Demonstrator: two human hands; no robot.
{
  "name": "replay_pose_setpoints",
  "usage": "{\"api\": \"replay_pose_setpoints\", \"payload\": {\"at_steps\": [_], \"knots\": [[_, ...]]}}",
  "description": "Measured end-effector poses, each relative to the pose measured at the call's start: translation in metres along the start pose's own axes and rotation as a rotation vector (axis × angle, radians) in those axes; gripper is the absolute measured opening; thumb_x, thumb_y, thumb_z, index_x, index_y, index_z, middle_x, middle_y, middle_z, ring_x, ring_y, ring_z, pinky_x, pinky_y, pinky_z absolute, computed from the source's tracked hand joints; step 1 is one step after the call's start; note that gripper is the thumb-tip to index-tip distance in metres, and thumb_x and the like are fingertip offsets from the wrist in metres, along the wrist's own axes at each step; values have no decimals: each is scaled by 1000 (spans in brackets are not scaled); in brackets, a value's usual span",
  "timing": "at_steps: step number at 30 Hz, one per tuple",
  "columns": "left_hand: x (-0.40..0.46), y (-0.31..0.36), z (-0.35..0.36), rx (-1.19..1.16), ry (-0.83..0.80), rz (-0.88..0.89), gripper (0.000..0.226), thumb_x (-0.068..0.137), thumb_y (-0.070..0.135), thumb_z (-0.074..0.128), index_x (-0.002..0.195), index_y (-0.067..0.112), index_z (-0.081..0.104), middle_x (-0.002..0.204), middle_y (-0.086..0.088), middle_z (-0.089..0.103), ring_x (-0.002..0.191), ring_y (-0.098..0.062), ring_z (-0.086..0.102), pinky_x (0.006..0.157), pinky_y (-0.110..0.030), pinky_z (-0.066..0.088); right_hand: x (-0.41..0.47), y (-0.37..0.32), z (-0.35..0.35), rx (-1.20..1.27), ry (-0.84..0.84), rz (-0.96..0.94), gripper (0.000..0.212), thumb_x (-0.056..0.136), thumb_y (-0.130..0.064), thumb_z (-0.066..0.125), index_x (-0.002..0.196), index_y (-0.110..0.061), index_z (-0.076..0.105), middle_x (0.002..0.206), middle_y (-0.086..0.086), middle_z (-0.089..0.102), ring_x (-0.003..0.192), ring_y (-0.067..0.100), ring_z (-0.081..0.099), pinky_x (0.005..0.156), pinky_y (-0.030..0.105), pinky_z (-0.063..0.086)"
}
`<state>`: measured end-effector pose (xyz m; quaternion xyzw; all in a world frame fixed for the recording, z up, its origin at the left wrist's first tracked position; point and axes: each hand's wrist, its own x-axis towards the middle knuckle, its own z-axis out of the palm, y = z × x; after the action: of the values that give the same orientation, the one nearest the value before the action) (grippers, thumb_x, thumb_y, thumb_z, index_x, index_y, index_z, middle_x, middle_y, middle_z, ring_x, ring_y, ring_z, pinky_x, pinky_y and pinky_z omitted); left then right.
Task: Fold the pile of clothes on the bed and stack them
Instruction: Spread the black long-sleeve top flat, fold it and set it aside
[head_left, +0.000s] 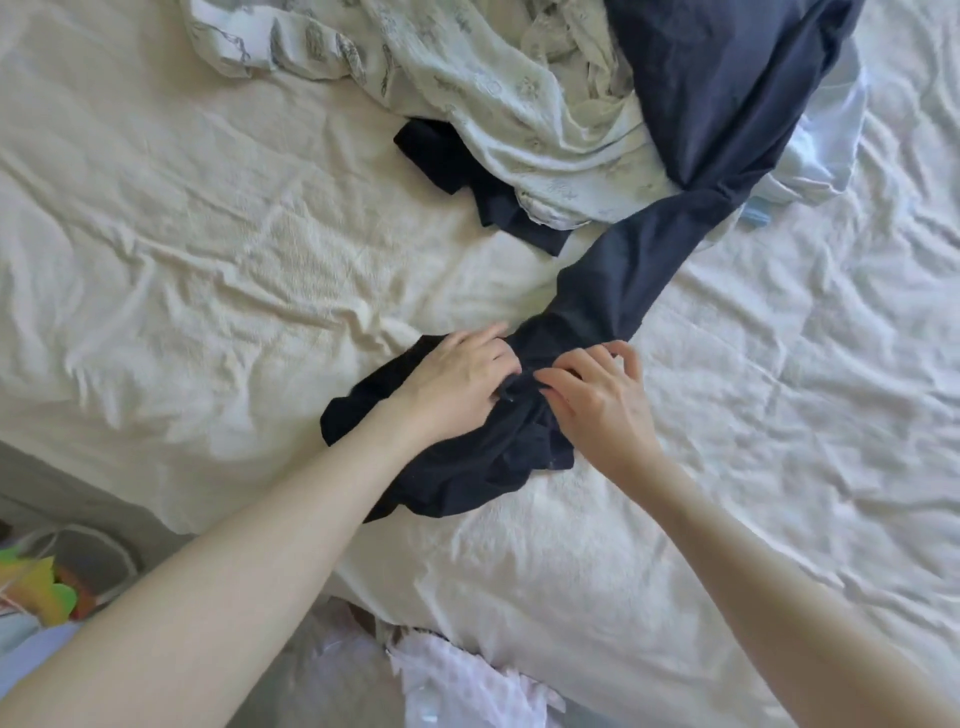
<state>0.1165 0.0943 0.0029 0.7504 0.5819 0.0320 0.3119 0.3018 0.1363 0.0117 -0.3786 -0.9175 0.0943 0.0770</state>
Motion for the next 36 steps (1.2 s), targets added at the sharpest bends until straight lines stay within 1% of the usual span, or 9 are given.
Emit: {"api": "replay_pose_setpoints", "payload": {"at_steps": [4,8,10,14,17,21,26,32,36], "knots": [[-16,9,-1,-49,159,33,19,88,19,64,97,3,65,94,-8,65,106,-27,58,98,-35,39,-6,24,-13,-7,-122,103,13,82,-20,67,82,-8,73,79,5,64,65,26,60,79,33,30],[-42,16,-11,-158,202,-14,12,84,10,68,81,1,61,72,-7,59,63,-25,56,63,-37,49,-11,23,-22,124,-239,241,40,84,-46,64,94,-7,63,85,1,62,58,23,55,65,29,39],[-56,18,-5,-128,157,-22,11,84,11,68,83,2,62,75,-6,59,64,-25,58,61,-35,49,-14,14,-23,195,-261,395,46,88,-54,49,102,-11,51,83,-5,57,54,18,53,52,27,41],[-74,24,17,-174,-217,-199,28,97,25,45,121,16,57,111,2,56,97,-19,59,81,-31,46,-22,12,-13,283,-338,707,50,98,-21,43,143,-13,25,72,4,58,54,21,53,46,29,38],[-67,27,23,-160,-176,-274,31,100,20,33,125,17,50,115,0,54,93,-23,61,79,-36,48,-27,15,-6,261,-512,731,66,94,-5,39,151,-19,11,60,2,50,49,18,46,43,27,33],[-34,35,22,33,65,-251,38,100,24,36,137,15,39,127,-3,45,91,-21,60,63,-29,48,-19,31,-2,360,-473,836,64,86,2,34,148,-14,25,87,13,63,70,28,55,58,33,42],[14,51,27,97,-4,-84,58,99,21,43,150,18,17,156,-1,18,143,-22,15,114,-37,18,-26,49,-16,166,-368,752,42,87,4,38,126,-4,51,84,16,64,75,32,59,59,38,47],[31,47,24,-105,-145,-178,39,95,19,52,133,19,44,124,-3,56,115,-24,51,100,-35,38,-30,62,-43,160,-138,848,18,87,-13,48,83,-5,64,71,10,62,67,29,56,53,34,38],[8,33,-17,-118,-58,-230,40,94,24,51,134,24,46,108,-4,65,98,-24,61,79,-31,47,-25,63,-66,246,-44,864,11,88,-20,56,88,-10,62,91,-1,50,84,21,50,66,27,34]]}}
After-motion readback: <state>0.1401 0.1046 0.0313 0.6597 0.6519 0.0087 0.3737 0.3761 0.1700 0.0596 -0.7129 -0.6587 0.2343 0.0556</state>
